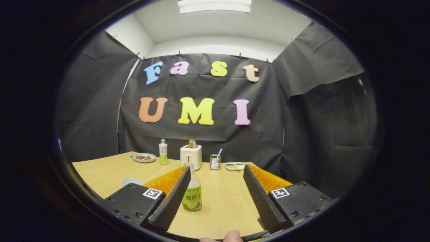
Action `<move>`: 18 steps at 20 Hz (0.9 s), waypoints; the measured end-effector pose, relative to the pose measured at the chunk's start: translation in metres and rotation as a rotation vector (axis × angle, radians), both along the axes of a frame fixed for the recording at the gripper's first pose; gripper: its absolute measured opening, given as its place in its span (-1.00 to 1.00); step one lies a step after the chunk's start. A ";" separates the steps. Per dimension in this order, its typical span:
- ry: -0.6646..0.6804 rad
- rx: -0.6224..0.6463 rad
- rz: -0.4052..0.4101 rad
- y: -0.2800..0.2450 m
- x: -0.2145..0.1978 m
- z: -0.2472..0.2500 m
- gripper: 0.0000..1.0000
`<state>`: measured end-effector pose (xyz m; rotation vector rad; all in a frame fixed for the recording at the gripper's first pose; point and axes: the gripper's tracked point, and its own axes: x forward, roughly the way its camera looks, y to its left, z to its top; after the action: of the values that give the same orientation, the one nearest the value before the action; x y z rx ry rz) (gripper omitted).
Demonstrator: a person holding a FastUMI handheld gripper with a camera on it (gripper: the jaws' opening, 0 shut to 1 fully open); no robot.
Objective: Take the bottle from table, then pour the juice into the cup, finally place the bottle on the coaster
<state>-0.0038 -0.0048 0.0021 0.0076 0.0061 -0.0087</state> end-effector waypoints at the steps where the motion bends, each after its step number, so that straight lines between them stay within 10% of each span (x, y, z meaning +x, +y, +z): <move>1: 0.000 0.000 0.000 0.000 0.000 0.000 1.00; 18: 0.017 0.004 0.036 0.014 -0.002 -0.004 1.00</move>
<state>-0.0063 0.0094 -0.0022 0.0110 0.0228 0.0278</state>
